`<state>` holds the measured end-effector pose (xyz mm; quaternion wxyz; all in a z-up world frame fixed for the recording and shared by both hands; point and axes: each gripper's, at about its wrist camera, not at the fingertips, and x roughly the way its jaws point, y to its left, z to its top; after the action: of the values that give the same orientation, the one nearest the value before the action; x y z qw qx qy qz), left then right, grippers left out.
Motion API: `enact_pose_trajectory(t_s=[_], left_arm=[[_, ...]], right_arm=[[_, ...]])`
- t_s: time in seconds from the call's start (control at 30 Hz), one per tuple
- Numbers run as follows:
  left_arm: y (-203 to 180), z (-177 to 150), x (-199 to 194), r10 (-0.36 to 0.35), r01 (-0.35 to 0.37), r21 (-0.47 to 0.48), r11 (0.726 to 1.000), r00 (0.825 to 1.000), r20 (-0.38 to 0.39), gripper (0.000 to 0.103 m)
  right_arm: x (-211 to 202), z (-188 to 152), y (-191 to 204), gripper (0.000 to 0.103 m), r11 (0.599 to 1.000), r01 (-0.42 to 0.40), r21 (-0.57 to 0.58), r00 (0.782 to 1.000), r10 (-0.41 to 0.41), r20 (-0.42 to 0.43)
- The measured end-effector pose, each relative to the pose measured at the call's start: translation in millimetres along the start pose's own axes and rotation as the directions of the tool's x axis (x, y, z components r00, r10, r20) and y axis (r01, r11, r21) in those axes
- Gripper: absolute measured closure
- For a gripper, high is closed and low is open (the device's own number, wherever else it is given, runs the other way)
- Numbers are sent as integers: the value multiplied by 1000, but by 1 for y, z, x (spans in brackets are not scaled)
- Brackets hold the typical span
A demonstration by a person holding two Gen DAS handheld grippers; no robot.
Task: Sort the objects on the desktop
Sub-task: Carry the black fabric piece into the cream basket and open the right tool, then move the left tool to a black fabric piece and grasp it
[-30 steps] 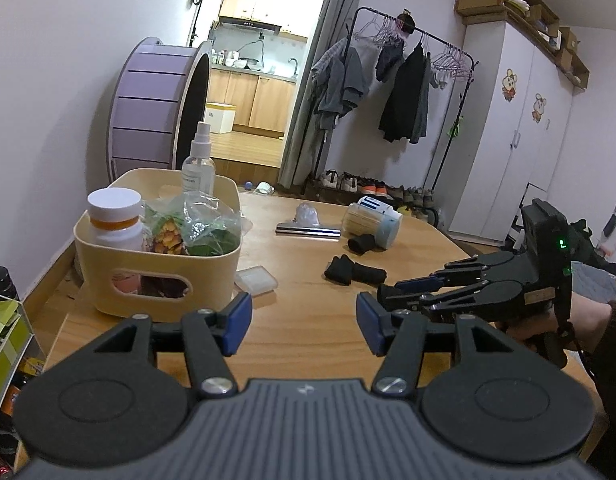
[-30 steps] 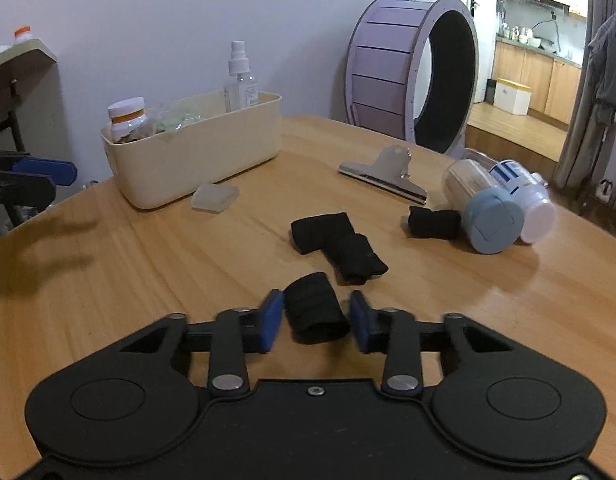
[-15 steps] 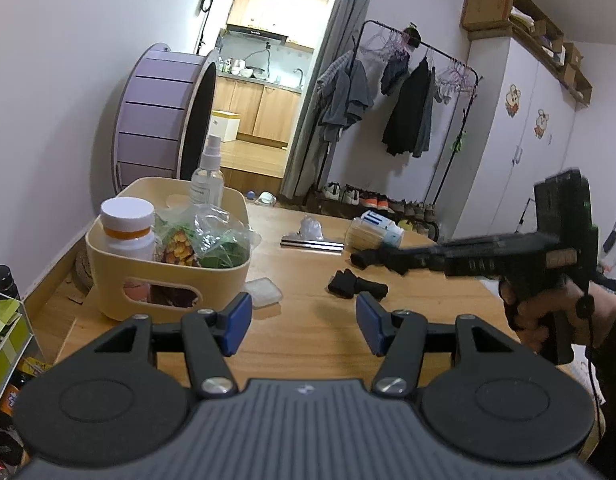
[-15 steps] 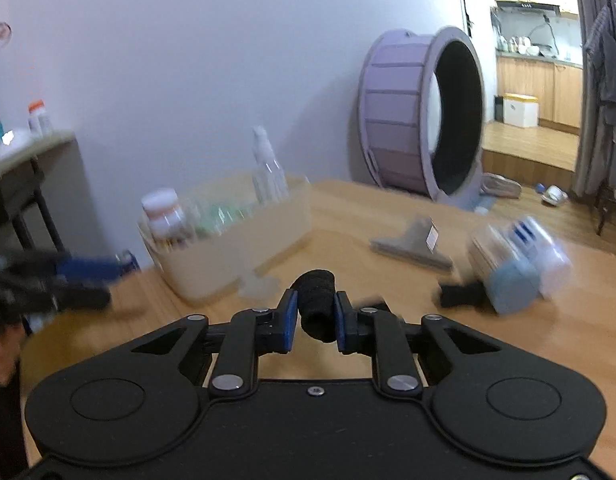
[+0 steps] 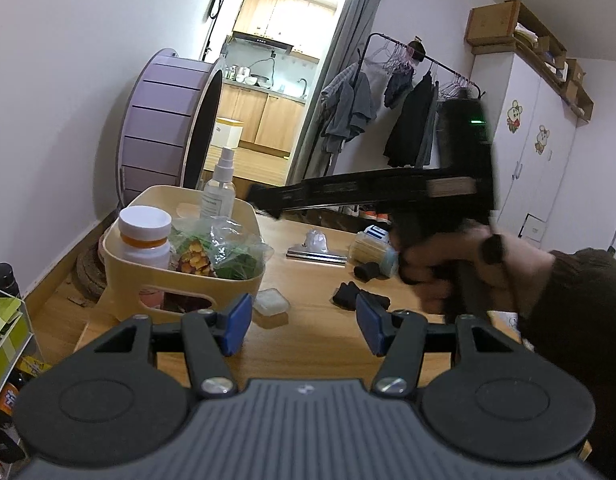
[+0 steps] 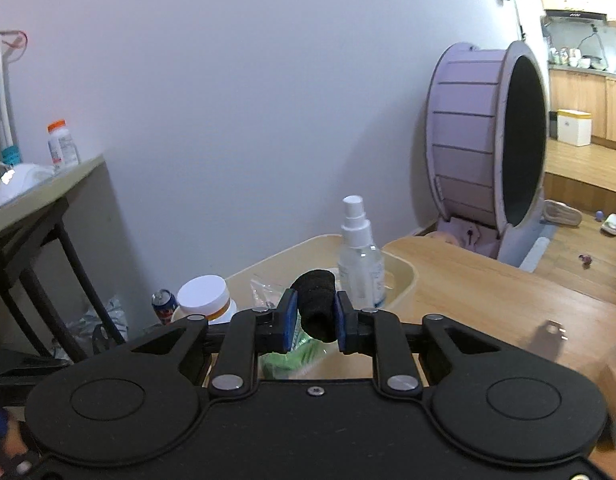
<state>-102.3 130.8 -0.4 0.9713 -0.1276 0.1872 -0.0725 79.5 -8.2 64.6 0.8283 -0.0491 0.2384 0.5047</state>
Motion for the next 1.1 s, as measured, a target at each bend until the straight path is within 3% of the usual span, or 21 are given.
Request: enact_pose_trajectory(t_s=[0.07, 0.23, 0.47, 0.77, 1.1], left_arm=[[1, 0, 0, -1, 1, -1, 1000, 1000, 0, 46], [3, 0, 1, -2, 2, -2, 1000, 1000, -5, 46], [-3, -3, 9, 3, -3, 19, 1000, 1000, -29, 46], [-31, 0, 41, 15, -9, 81, 997, 998, -69, 46], [-66, 6, 110, 12, 24, 234, 972, 988, -152, 46]], right_arm=[[11, 0, -1, 70, 1000, 11, -7, 1000, -11, -14], [-1, -8, -10, 63, 999, 37, 18, 999, -36, -9], [-73, -27, -25, 52, 990, 133, 42, 989, -136, 55], [-156, -76, -41, 44, 958, 261, 117, 956, -273, 108], [-169, -108, -61, 40, 957, 252, 145, 957, -269, 108]])
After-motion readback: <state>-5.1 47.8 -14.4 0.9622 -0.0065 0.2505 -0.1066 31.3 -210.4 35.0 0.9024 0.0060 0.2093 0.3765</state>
